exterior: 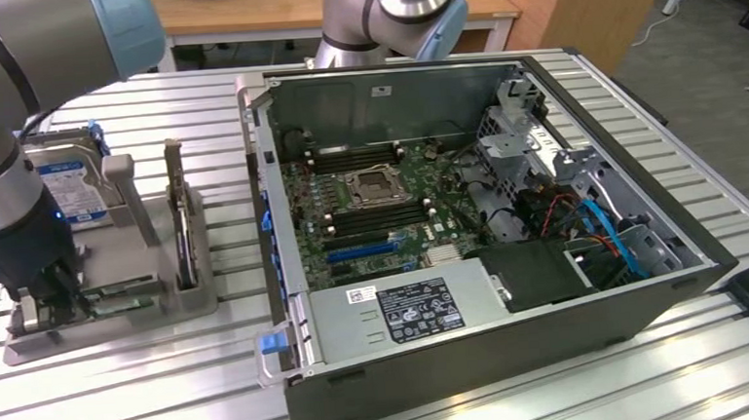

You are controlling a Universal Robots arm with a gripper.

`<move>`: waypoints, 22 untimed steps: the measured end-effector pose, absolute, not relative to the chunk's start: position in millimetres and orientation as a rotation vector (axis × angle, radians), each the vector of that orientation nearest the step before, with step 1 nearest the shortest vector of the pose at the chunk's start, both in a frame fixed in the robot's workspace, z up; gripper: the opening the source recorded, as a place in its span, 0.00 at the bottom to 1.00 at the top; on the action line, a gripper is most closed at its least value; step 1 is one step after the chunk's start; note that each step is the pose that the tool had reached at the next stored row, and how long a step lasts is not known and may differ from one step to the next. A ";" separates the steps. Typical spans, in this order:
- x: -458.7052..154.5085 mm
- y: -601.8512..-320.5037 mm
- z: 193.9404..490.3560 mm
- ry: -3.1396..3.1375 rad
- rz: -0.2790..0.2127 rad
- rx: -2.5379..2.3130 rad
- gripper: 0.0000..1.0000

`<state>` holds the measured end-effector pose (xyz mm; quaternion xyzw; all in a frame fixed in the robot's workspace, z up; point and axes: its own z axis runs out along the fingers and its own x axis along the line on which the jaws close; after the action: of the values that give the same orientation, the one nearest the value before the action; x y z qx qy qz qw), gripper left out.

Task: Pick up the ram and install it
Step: 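Pick up the ram and move it above insertion slot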

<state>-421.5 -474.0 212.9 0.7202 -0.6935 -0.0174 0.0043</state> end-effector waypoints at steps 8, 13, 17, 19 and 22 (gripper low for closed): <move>-421.6 -474.1 242.4 -2.177 -0.065 2.261 0.12; -421.6 -474.3 263.9 -2.180 -0.072 2.265 0.12; -421.6 -474.3 280.7 -2.182 -0.077 2.267 0.12; -421.6 -474.3 288.4 -2.183 -0.079 2.268 0.12; -421.6 -474.3 299.7 -2.184 -0.082 2.269 0.12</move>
<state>-421.6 -474.3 299.7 0.7202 -0.6933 -0.0259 -0.0045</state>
